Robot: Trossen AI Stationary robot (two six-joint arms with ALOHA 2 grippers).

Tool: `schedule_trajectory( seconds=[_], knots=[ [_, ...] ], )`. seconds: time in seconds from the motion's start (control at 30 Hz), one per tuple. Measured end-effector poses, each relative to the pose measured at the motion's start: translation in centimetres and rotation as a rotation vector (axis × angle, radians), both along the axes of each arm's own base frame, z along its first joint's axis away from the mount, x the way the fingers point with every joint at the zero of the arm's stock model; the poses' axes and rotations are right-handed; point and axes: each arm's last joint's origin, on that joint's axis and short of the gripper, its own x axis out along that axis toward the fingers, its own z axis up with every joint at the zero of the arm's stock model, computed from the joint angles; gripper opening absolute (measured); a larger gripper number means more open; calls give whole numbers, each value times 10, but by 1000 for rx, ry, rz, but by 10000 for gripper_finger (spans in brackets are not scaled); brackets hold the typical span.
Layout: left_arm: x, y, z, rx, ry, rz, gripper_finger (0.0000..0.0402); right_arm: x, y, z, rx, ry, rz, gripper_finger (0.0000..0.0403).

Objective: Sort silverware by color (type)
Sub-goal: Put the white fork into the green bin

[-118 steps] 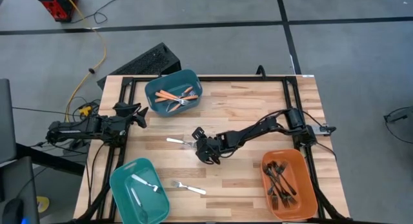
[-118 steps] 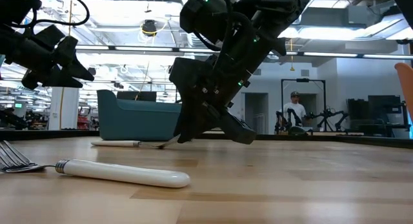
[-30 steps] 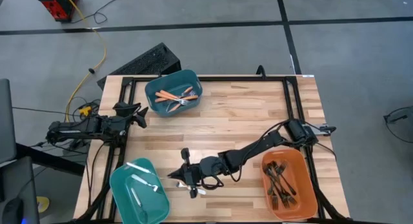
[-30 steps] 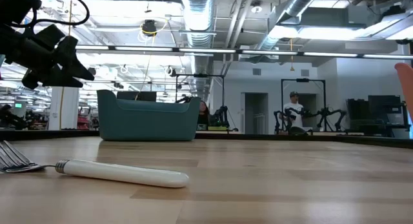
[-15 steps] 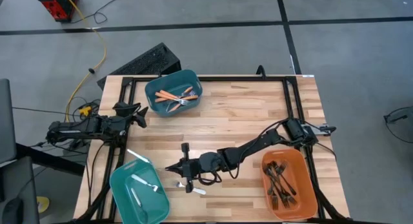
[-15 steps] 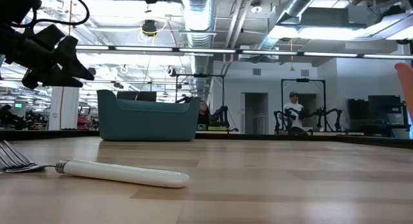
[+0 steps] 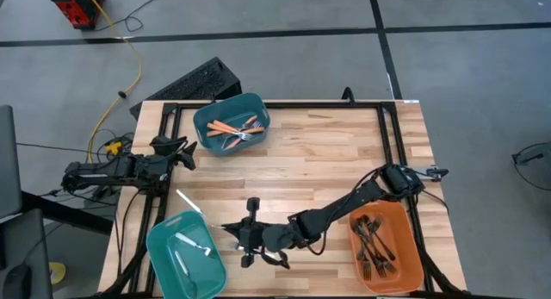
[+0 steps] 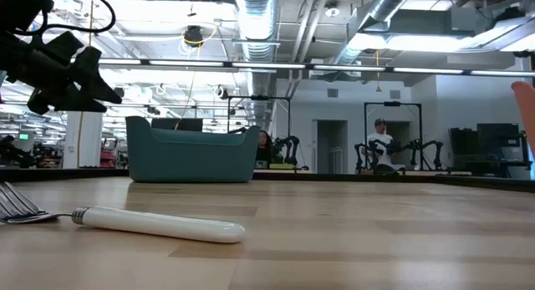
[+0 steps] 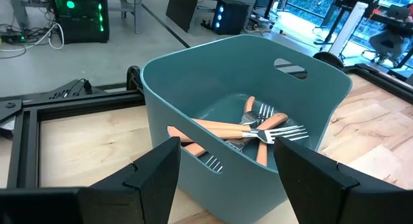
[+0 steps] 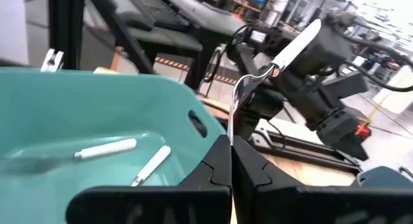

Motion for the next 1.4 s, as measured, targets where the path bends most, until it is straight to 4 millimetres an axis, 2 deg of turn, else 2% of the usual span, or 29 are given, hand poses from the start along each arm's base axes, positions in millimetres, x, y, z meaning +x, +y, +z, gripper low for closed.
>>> schedule_trajectory(
  seconds=[0.1, 0.5, 0.9, 1.03, 1.17, 1.23, 1.3, 1.4],
  knots=[
    [0, 0, 0, 0, 0, 1, 235, 0, 2, 5, 43, -25, -5, 15],
    [0, 0, 0, 12, -1, 22, 235, -10, 22, 1, 153, -18, 0, 15],
    [0, 0, 0, 9, -6, 24, 235, -9, 21, 3, 190, -49, -2, 15],
    [0, 0, 0, 9, -6, 24, 235, 6, 24, -16, 189, -60, 9, 15],
    [0, 0, 0, 8, -8, 23, 235, 24, 41, -37, 71, -37, 14, 15],
    [0, 0, 0, 8, -6, 23, 235, 29, 51, -32, 10, -46, 19, 15],
    [0, 0, 0, 8, -7, 22, 235, 29, 58, -19, -21, -45, 17, 15],
    [0, 0, 0, 6, -7, 18, 235, 29, 57, -3, -25, -17, 2, 15]
  ],
)
